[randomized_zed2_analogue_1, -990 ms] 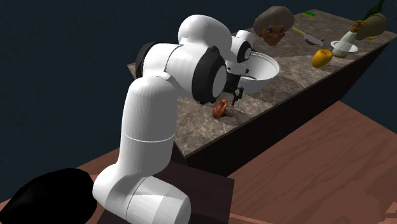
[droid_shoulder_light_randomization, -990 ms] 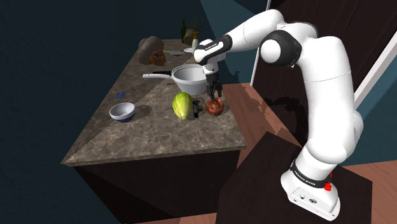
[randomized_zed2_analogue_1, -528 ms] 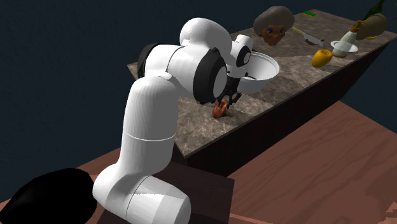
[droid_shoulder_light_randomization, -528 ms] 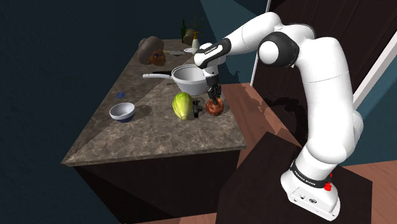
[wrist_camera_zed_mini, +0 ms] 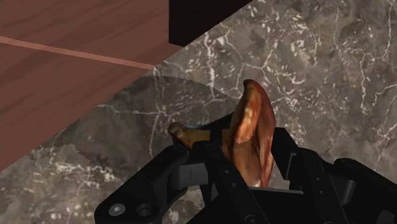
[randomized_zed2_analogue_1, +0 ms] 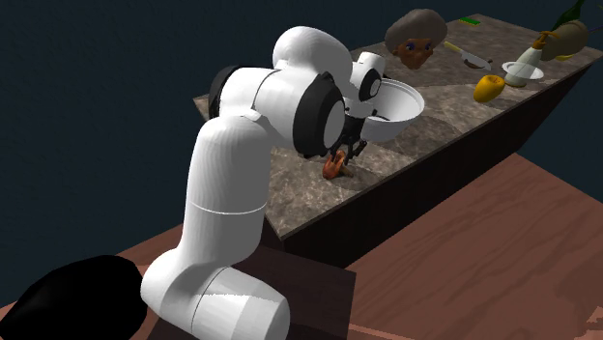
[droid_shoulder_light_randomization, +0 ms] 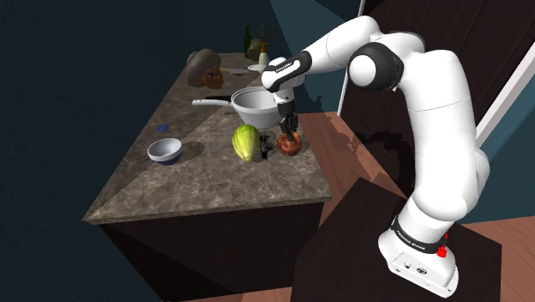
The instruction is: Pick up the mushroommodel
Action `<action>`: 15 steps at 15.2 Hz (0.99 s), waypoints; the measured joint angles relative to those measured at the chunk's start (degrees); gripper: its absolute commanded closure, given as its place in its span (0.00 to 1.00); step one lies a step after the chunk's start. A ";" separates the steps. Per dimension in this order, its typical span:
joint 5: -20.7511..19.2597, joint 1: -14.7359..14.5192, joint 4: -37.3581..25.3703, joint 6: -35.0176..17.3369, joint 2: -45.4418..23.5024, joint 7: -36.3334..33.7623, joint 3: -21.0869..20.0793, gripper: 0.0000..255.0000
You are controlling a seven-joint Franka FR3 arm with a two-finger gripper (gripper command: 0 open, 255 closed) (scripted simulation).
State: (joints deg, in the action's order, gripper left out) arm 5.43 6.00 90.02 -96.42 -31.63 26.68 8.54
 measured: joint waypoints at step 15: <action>-0.56 -0.03 -5.19 8.90 3.76 -0.52 0.27 1.00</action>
